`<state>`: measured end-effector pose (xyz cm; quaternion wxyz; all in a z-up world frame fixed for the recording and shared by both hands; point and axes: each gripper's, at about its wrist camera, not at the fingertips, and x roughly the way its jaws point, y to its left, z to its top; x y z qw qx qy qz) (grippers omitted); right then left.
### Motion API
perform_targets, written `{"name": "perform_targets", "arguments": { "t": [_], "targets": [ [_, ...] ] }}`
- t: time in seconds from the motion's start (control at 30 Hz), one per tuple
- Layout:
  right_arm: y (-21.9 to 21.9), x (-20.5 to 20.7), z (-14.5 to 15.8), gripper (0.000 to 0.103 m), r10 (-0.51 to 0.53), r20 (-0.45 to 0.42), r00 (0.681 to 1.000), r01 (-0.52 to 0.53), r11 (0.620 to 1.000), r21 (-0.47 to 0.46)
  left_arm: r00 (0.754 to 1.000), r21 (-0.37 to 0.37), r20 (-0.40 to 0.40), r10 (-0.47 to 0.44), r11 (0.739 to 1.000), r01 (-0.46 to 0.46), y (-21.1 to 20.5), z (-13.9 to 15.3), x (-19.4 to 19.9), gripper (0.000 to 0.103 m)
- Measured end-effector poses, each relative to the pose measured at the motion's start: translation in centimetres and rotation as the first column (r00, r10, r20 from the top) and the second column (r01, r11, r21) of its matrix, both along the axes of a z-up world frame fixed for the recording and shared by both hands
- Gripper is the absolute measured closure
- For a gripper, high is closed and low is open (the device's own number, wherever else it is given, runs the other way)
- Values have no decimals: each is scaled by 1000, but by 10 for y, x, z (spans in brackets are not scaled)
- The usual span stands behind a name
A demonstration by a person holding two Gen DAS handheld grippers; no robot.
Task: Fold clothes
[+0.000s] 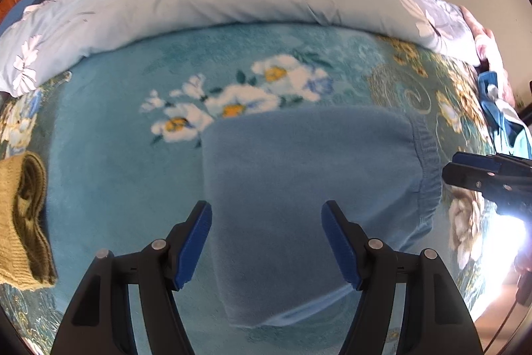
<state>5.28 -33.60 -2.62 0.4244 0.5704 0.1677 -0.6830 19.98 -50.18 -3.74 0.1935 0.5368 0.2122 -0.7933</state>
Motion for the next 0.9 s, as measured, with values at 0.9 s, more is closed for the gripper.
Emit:
{"name": "perform_targets", "arguments": {
  "t": [0.9],
  "targets": [
    [-21,-11,-29,60,-40,123,992,43,999,-23,999,66,-6,40,997,-39,-10,-22,11,33]
  ]
}}
